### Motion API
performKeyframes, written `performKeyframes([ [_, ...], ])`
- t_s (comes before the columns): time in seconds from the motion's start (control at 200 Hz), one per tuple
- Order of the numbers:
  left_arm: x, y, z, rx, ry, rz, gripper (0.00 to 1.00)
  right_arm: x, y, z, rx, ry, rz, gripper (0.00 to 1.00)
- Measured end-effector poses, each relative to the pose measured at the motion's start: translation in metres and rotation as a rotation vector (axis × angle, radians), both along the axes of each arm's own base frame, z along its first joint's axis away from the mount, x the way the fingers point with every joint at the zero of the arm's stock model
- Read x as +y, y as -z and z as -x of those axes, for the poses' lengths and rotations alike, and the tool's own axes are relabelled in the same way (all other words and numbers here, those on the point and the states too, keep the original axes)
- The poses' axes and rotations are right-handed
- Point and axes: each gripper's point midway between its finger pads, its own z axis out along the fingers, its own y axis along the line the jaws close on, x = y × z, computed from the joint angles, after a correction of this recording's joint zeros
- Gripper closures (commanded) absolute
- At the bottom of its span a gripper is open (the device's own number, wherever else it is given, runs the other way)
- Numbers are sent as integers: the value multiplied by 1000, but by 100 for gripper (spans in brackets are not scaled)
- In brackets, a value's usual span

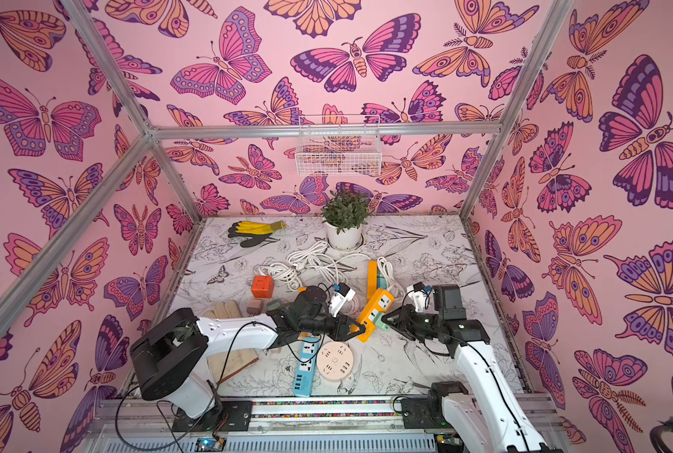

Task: Pull the plug off the socket
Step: Place the socket at the center of the board, then place the plug at the center of the board.

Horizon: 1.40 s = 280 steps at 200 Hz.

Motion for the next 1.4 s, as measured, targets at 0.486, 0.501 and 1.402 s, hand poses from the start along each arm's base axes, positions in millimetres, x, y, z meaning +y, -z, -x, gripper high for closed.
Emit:
performKeyframes([
  [0.486, 9, 50, -19, 51, -116, -205, 95, 12, -26, -28, 106, 234, 221, 89],
  [0.501, 9, 50, -19, 51, -117, -206, 95, 10, -29, -28, 99, 241, 218, 89],
  [1.402, -33, 63, 0, 91, 19, -231, 37, -46, -59, -6, -163, 263, 203, 88],
])
